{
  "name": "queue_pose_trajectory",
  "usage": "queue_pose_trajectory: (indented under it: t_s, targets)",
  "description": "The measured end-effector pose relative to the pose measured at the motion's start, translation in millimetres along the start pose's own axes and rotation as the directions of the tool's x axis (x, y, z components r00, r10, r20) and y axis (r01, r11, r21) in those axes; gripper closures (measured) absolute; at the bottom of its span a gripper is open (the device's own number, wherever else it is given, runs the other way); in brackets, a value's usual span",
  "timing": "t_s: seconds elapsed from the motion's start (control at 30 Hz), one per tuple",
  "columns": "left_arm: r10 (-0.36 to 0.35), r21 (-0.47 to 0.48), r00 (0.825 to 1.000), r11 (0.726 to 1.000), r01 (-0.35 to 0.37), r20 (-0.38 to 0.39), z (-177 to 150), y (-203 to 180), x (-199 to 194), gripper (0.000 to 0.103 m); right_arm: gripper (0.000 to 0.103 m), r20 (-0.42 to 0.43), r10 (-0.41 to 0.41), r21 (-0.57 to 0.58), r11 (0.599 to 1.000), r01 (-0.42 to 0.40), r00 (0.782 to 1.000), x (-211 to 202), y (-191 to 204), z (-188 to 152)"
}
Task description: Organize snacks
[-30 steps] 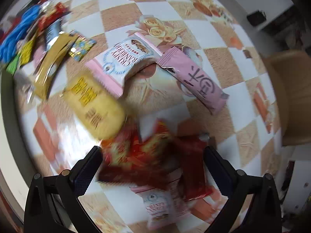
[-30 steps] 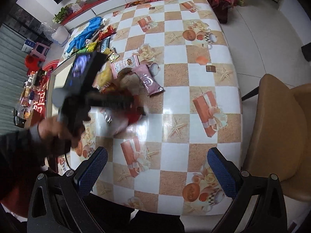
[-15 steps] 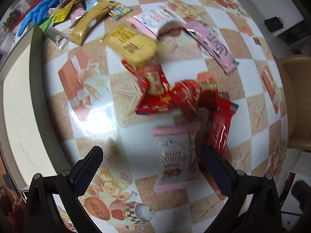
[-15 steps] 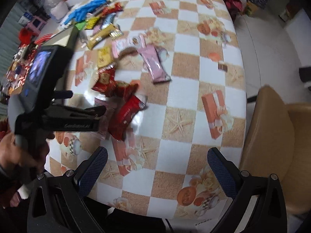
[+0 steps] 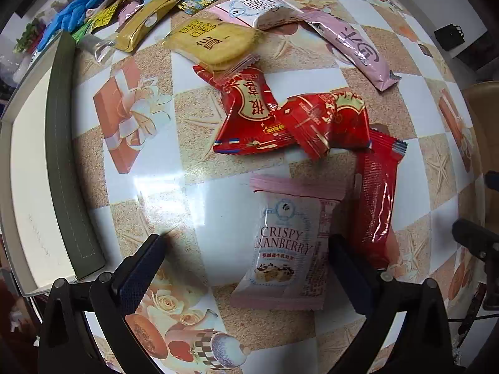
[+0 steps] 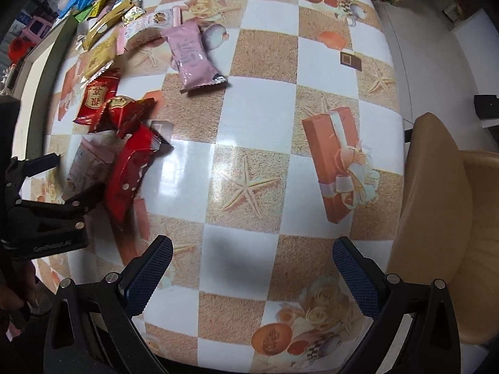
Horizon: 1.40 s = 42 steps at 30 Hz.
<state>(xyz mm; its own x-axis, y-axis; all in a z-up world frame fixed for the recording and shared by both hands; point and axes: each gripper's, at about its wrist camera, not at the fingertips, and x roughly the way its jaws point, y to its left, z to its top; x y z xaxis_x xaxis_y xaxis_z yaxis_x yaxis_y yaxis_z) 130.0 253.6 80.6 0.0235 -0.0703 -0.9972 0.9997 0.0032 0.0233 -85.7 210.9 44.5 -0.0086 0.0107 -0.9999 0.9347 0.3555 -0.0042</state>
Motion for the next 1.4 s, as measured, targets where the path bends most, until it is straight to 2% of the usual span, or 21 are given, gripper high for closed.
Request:
queue_pose_trajectory:
  t_s: [0.07, 0.1, 0.23, 0.33, 0.4, 0.6, 0.97, 1.13, 1.2, 1.3, 1.4]
  targets:
    - [-0.010, -0.010, 1.000, 1.000, 0.010, -0.006, -15.7, -10.0, 9.9, 0.000, 0.000, -0.006, 0.009, 0.007, 1.000, -0.009, 1.000, 6.1, -0.8, 0.0]
    - [-0.011, -0.008, 1.000, 1.000, 0.011, -0.010, -13.2, -9.6, 10.7, 0.000, 0.000, -0.007, 0.016, 0.018, 1.000, -0.015, 1.000, 9.8, -1.3, -0.5]
    - [-0.015, -0.009, 1.000, 1.000, 0.014, -0.024, -23.3, 10.8, 6.7, 0.000, 0.000, 0.004, 0.041, 0.056, 0.998, -0.041, 0.999, 20.8, -4.2, -3.9]
    - [-0.015, -0.001, 0.999, 1.000, 0.015, -0.032, -2.2, -3.9, 20.9, 0.000, 0.000, 0.012, 0.067, 0.084, 0.994, -0.068, 0.998, 30.9, -7.1, -11.3]
    - [-0.016, -0.003, 0.999, 1.000, 0.016, -0.038, -0.2, -4.0, 19.9, 0.000, 0.000, 0.023, 0.084, 0.109, 0.990, -0.086, 0.996, 36.4, -11.9, -16.7]
    - [-0.015, -0.009, 1.000, 1.000, 0.015, 0.007, -2.5, -7.2, 23.3, 0.000, 0.000, 0.049, 0.012, 0.079, 0.997, -0.016, 0.999, 43.4, -4.2, -29.0]
    - [-0.016, 0.000, 1.000, 1.000, 0.016, 0.014, -13.1, -8.7, 13.4, 0.000, 0.000, 0.036, 0.002, 0.090, 0.996, -0.006, 0.999, 48.0, 4.6, -25.1]
    - [-0.018, 0.004, 0.999, 1.000, 0.018, 0.042, -17.5, -8.0, 12.2, 0.000, 0.000, 0.022, 0.004, 0.108, 0.994, -0.007, 1.000, 48.6, 1.6, -21.2]
    - [-0.019, 0.014, 1.000, 1.000, 0.018, 0.022, -20.2, -8.3, 12.4, 0.000, 0.000, 0.012, 0.006, 0.109, 0.994, -0.007, 1.000, 49.1, 1.4, -20.7]
    - [-0.017, 0.041, 0.998, 0.999, 0.019, -0.061, -26.1, -7.4, 15.2, 0.000, 0.000, -0.014, 0.009, 0.088, 0.996, -0.007, 1.000, 51.3, 3.0, -19.4]
    - [-0.044, 0.019, 0.996, 0.999, 0.046, -0.073, -43.8, -0.1, 7.7, 0.000, 0.000, -0.067, 0.011, 0.035, 0.999, -0.009, 0.998, 54.5, 6.9, -18.9]
